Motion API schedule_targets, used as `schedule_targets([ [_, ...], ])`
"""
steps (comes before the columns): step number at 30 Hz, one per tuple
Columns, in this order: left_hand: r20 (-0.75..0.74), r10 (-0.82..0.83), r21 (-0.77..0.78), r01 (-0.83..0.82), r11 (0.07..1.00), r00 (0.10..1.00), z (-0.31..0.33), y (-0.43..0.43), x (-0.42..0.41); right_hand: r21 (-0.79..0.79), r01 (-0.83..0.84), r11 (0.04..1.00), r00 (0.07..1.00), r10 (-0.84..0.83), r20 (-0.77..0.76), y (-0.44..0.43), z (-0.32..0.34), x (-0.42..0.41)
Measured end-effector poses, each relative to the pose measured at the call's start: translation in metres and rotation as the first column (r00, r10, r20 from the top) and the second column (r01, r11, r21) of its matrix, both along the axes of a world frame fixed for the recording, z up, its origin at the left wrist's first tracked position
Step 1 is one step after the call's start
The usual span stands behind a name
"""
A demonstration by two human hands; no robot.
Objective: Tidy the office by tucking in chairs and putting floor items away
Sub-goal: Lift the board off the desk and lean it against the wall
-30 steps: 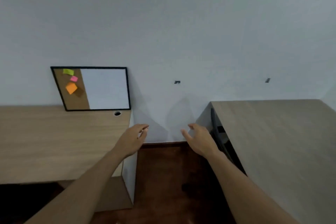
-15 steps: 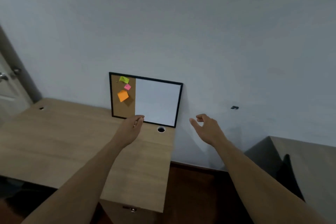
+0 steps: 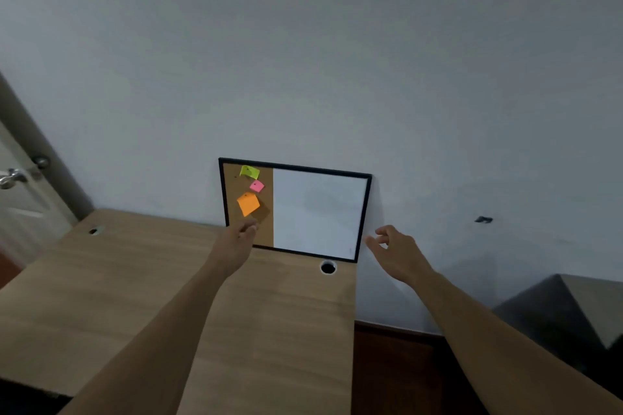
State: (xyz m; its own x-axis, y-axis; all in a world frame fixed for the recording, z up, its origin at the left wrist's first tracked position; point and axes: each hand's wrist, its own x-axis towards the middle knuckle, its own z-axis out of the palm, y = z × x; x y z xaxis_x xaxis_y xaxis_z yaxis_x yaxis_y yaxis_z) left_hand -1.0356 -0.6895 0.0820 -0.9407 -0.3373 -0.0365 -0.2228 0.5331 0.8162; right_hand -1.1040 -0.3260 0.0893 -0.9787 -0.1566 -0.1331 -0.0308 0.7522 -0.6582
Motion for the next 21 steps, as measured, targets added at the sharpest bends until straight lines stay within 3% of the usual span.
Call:
schedule_targets([
  [10, 0.062, 0.237, 0.301, -0.245, 0.922, 0.969, -0.017, -0.050, -0.091, -0.039, 0.013, 0.999, 0.993, -0.008, 0.116, -0.034, -0.037, -0.121],
  [15, 0.209, 0.317, 0.381, -0.376, 0.845, 0.925, -0.054, -0.083, -0.153, -0.008, 0.079, 0.997, 0.969, -0.075, 0.236, -0.042, -0.080, -0.190],
  [21, 0.305, 0.357, 0.322, -0.448, 0.834, 0.883, -0.085, -0.115, -0.236, 0.035, 0.085, 0.996, 0.958, -0.091, 0.271, -0.041, -0.117, -0.258],
])
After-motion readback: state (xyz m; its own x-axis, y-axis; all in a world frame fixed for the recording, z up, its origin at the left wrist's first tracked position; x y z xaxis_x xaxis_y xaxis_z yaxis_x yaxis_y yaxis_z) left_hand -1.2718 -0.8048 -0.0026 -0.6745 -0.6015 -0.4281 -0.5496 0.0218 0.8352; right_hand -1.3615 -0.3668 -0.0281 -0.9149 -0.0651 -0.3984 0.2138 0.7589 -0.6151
